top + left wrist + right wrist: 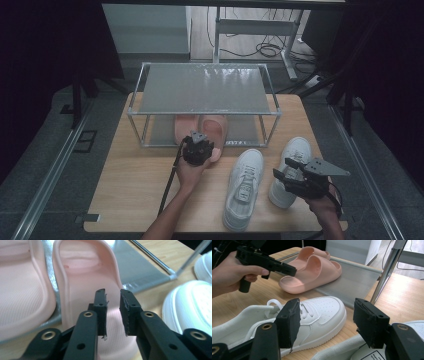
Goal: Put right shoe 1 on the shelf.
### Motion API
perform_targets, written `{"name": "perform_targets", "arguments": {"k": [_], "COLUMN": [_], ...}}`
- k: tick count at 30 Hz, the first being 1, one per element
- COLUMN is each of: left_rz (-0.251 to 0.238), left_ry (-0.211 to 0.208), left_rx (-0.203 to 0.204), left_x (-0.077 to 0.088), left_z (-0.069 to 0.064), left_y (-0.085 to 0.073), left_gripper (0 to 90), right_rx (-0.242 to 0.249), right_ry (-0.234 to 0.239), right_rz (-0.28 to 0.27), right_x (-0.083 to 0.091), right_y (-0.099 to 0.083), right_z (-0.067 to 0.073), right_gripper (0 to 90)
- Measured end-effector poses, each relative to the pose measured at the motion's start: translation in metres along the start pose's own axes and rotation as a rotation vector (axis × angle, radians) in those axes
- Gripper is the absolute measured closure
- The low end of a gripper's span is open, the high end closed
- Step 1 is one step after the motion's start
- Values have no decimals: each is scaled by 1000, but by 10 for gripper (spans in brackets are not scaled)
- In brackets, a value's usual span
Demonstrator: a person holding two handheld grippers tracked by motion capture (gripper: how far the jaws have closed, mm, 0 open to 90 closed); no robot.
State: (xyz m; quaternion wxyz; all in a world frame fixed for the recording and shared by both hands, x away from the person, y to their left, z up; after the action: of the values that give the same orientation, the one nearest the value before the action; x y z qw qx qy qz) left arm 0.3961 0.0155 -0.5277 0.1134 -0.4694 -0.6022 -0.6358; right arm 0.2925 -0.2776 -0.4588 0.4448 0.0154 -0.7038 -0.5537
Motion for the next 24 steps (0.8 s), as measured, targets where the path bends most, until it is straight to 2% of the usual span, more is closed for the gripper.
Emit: {"name": "perform_targets", "arguments": {"k": [8, 15, 24], "left_rz": [6, 3, 29], "left_ry": [-44, -82, -102], "left_rx": [-36, -66, -110], "left_x": [17, 30, 36], "left_z": [2, 0, 1], "left_y": [-20, -33, -50], "left_gripper": [863, 877, 893], "right_rx": [1, 3, 7], "right_ry": [-2, -2, 1], "right_rz": [-1, 6, 11], "right_x": [0, -2, -3], "right_y": [0, 0, 0], "right_z": [1, 1, 3], "right_gripper": [390, 390, 390]}}
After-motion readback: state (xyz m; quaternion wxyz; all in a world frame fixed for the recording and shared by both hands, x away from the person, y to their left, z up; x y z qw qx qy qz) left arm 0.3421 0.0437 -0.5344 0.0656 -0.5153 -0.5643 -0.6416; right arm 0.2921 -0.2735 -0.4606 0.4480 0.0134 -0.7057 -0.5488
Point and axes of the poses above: each handheld gripper's, and its own axes: x roughly backward along the jaws, y roughly out of its top, z roughly to its left, the point moved 5 cm from there along -x, roughly forward along the jaws, and after that the axes turned 13 degrees about z, right-handed, at the moved point
